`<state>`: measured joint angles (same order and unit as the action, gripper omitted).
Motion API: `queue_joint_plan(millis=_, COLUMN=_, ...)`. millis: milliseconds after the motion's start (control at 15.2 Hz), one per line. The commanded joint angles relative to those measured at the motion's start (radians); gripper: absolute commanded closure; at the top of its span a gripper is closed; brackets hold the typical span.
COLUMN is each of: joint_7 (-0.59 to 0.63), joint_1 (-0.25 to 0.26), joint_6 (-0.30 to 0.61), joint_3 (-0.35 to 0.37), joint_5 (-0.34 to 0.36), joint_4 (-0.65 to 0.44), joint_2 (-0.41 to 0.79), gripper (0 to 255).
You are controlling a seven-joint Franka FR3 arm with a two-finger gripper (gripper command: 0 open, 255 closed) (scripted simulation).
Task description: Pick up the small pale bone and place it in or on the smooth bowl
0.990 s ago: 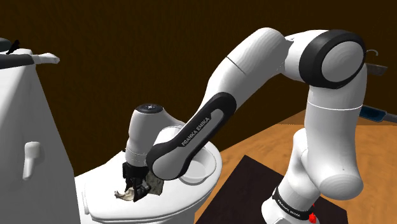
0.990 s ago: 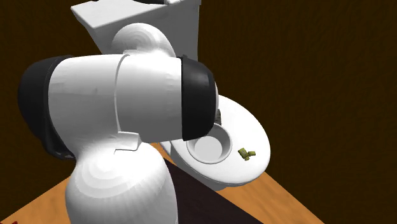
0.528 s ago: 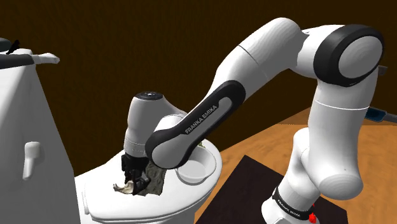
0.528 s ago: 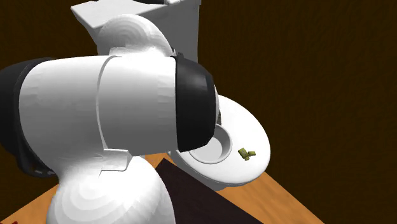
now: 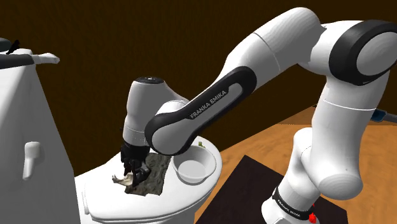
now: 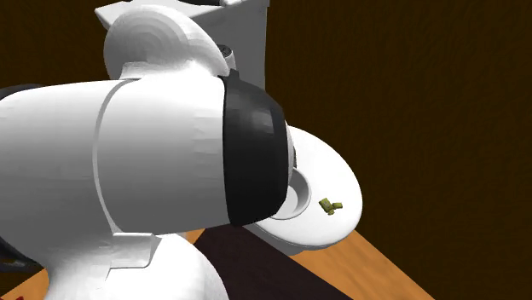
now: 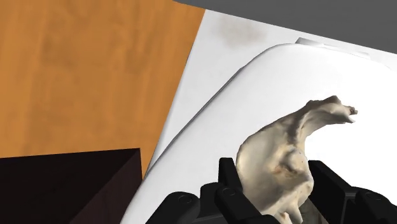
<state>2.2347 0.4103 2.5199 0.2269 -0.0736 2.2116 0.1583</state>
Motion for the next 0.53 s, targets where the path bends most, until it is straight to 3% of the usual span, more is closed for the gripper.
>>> queue_joint_plan(millis=0, joint_7=-0.001, joint_1=-0.001, joint_6=-0.027, joint_3=0.001, joint_5=-0.004, joint_4=-0.007, joint_2=-0.02, gripper=255)
queue_joint_plan(millis=198, joint_7=-0.002, joint_1=-0.003, joint_6=-0.062, joint_3=0.002, joint_5=-0.009, joint_4=-0.018, joint_2=-0.044, gripper=255)
queue_joint_plan(millis=462, joint_7=-0.108, joint_1=-0.044, joint_6=-0.041, joint_3=-0.021, joint_5=-0.068, joint_4=0.12, joint_2=-0.156, gripper=255)
